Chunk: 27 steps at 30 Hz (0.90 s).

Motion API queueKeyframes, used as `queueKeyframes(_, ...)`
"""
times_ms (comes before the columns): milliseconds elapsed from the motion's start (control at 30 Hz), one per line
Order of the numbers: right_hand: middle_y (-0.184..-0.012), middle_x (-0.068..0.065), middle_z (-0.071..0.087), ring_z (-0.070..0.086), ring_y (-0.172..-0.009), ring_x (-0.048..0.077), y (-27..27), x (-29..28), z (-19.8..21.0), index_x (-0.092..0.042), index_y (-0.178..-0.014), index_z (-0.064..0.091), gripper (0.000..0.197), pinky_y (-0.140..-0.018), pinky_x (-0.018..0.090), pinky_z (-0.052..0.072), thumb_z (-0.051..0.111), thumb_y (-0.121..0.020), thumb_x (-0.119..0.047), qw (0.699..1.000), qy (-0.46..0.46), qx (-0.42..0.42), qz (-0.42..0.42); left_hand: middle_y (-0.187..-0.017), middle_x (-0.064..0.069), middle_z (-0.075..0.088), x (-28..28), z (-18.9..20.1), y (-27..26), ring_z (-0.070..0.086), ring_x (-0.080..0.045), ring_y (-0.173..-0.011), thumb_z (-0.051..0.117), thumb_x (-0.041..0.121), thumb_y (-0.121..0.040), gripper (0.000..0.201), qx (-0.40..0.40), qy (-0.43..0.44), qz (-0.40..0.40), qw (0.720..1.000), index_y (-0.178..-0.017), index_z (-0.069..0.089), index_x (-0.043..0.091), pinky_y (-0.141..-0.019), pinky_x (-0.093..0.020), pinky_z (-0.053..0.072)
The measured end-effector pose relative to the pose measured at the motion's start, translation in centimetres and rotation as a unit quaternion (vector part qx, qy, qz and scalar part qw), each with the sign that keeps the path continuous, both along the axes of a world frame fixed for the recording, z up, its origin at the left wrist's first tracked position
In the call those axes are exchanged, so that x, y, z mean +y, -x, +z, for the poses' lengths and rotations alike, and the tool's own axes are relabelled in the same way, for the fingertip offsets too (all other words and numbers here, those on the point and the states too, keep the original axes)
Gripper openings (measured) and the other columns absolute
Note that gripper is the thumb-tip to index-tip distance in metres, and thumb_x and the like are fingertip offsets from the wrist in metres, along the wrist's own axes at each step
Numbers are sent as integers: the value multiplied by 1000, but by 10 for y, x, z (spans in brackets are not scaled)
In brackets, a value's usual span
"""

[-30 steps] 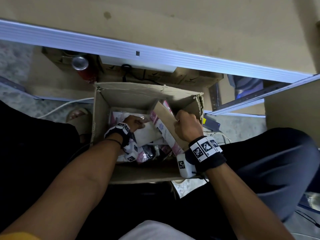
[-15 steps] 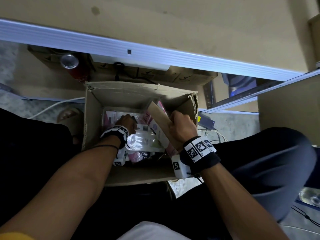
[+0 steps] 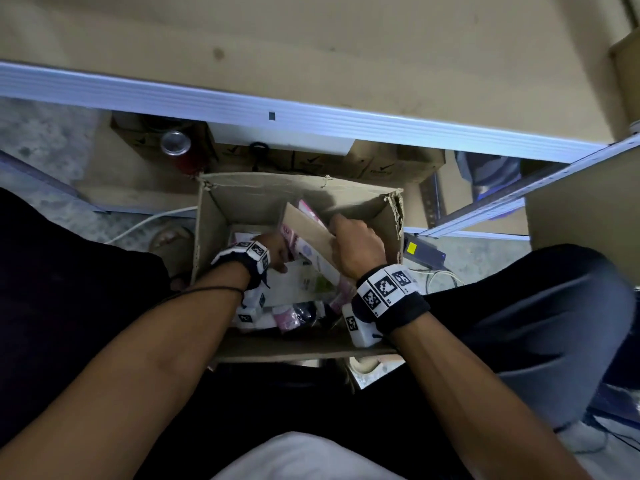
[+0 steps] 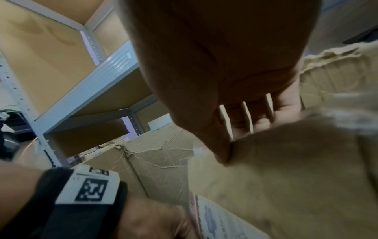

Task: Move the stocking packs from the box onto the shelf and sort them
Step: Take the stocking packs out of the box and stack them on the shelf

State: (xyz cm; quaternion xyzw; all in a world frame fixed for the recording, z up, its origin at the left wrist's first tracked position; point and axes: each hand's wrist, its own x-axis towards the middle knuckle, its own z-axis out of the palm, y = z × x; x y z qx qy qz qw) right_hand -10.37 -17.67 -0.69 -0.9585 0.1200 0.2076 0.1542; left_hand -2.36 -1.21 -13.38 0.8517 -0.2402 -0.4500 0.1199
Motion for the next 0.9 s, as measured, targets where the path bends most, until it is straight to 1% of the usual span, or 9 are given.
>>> queueKeyframes(67, -116, 8, 64, 62, -106, 30, 1, 3, 4, -19, -117, 57, 25, -84, 38, 47, 60, -92, -18, 999, 1, -39, 11, -115, -12, 74, 1, 14, -1, 68, -29, -105, 80, 20, -82, 30, -7, -2, -6, 1000, -107, 77, 2, -96, -36, 51)
queueKeyframes(167, -113, 10, 65, 64, -103, 30, 2, 6, 10, -17, -117, 57, 26, -83, 39, 50, 60, -92, -14, 995, 19, -93, 27, -109, -16, 75, -2, 32, 2, 69, -31, -101, 80, 18, -82, 28, -26, -4, -15, 1000, -102, 77, 0, -95, -40, 53)
queueKeyframes(267, -113, 12, 64, 64, -103, 34, 2, 7, 14, -16, -118, 55, 29, -87, 43, 51, 55, -91, -8, 991, 46, -115, 54, -114, -13, 74, -5, 51, 8, 68, -30, -105, 78, 18, -84, 26, -51, -12, -44, 998, -105, 77, 4, -95, -34, 52)
queueKeyframes(400, -119, 13, 62, 60, -110, 35, 3, 5, 21, -17, -124, 52, 37, -94, 47, 49, 57, -88, -6, 986, 69, -121, 90, -112, -9, 74, -3, 86, 11, 67, -28, -105, 75, 19, -87, 21, -98, 0, -62, 993, -104, 77, 7, -85, -28, 47)
queueKeyframes(567, -117, 12, 62, 62, -107, 34, 5, 2, 40, -22, -116, 55, 30, -86, 42, 49, 53, -89, -9, 984, 55, -136, 99, -104, -5, 76, 8, 144, 14, 68, -25, -98, 71, 14, -88, 12, -166, 48, -94, 981, -94, 80, 10, -78, -26, 48)
queueKeyframes(667, -111, 12, 65, 65, -100, 35, 8, -3, 57, -25, -113, 57, 26, -74, 37, 46, 54, -89, -14, 985, 36, -134, 99, -106, -3, 77, 20, 179, 15, 69, -21, -101, 65, 12, -91, 16, -187, 71, -79, 976, -95, 80, 11, -87, -29, 52)
queueKeyframes(767, -112, 12, 66, 65, -100, 36, 14, -12, 80, -27, -114, 59, 30, -79, 39, 52, 56, -86, -16, 988, 12, -118, 94, -108, -4, 75, 30, 210, 15, 67, -24, -102, 64, 18, -94, 17, -216, 73, -74, 971, -100, 79, 12, -85, -28, 49)
queueKeyframes(833, -109, 11, 67, 64, -99, 35, 18, -21, 100, -24, -108, 60, 23, -82, 41, 54, 57, -85, -17, 988, 5, -124, 89, -107, -5, 74, 34, 234, 15, 66, -26, -101, 65, 19, -94, 15, -243, 77, -73, 964, -97, 79, 13, -83, -28, 47)
queueKeyframes(900, -105, 8, 68, 64, -97, 32, 20, -30, 122, -21, -105, 60, 19, -83, 40, 54, 58, -86, -18, 986, 5, -141, 89, -109, -5, 74, 38, 258, 13, 66, -26, -103, 64, 19, -94, 15, -261, 101, -68, 958, -96, 78, 14, -91, -32, 48)
